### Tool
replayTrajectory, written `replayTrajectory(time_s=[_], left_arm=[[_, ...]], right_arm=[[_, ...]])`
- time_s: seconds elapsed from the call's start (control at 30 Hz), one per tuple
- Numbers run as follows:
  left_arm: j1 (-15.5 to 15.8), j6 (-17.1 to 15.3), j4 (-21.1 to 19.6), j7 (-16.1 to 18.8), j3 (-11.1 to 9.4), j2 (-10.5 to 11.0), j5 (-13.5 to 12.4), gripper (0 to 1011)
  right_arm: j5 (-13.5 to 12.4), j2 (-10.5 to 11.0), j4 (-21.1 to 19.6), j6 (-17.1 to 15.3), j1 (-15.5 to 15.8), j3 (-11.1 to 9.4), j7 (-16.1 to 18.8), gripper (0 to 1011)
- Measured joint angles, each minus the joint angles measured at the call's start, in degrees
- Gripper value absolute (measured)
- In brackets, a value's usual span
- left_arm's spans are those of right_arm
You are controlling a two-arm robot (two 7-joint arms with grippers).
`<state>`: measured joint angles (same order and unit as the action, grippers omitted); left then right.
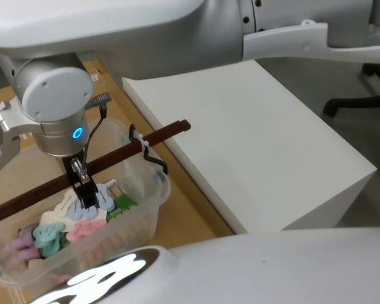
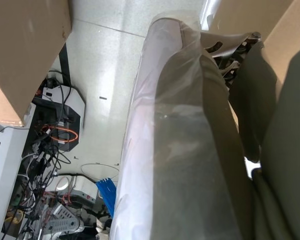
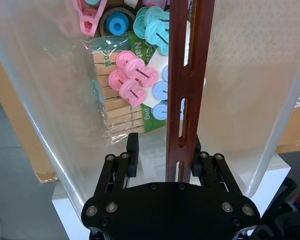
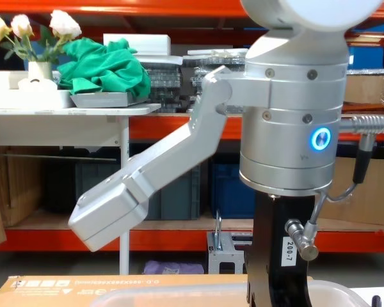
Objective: Use one hand to grasp the basket and place it at the designated location.
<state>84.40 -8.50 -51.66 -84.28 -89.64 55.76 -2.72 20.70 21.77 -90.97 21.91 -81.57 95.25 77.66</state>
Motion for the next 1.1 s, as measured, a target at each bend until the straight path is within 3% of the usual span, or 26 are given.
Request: replayTrajectory(time_s=[0.4,1.1], left_arm=[[0.0,0.0,0.0,0.0,0.0,0.0,0.0,0],[0.0,0.0,0.0,0.0,0.0,0.0,0.0,0]], right_arm=[[0.0,0.0,0.2,-0.1,0.1,0.2,0.1,242],[-0.6,1.1,-0.7,-0.3,-0.5,-0.9,0.2,240]])
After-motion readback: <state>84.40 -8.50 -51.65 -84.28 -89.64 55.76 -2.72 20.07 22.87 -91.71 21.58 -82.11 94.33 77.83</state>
